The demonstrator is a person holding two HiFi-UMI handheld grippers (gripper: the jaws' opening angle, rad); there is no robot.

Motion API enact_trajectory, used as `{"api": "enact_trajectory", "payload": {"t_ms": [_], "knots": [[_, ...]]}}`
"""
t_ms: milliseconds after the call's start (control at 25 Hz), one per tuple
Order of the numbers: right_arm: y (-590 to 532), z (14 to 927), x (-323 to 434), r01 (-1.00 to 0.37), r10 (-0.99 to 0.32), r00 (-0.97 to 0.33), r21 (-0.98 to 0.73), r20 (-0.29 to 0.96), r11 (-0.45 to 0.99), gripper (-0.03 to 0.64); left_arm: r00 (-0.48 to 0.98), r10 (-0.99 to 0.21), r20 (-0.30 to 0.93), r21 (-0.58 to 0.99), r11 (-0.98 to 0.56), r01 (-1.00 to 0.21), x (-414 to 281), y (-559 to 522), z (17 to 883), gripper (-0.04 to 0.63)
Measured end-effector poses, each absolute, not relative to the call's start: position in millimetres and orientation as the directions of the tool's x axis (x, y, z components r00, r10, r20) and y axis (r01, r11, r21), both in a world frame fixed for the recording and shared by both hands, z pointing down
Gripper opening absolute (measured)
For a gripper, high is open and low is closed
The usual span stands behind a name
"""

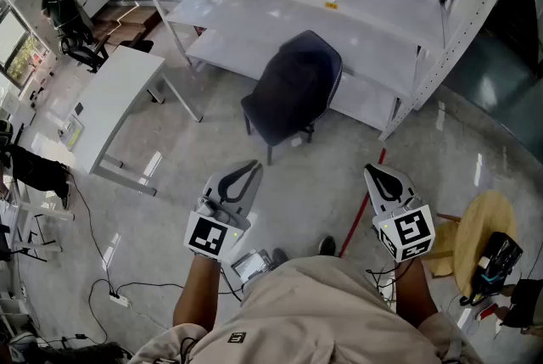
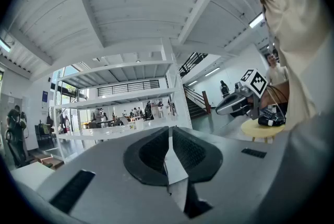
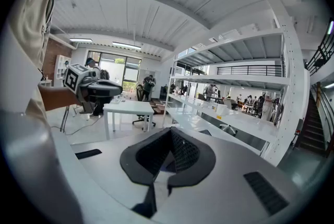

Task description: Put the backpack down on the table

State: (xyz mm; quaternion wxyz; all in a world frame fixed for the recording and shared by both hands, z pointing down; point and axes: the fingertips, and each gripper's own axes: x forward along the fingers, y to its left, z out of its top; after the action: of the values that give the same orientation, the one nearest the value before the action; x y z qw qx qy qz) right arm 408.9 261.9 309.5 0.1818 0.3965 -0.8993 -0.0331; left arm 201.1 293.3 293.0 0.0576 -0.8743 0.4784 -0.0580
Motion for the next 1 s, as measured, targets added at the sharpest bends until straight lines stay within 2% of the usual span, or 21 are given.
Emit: {"api": "enact_trajectory", "payload": {"t_ms": [1000], "knots": [[256.4, 310.9, 397.6, -0.721, -0.734, -0.617, 0.170, 0.282, 0.672, 0.026, 0.535, -0.843, 0.059, -0.114, -0.538, -0.835, 189.4, 289.3, 302.2, 0.032]]}}
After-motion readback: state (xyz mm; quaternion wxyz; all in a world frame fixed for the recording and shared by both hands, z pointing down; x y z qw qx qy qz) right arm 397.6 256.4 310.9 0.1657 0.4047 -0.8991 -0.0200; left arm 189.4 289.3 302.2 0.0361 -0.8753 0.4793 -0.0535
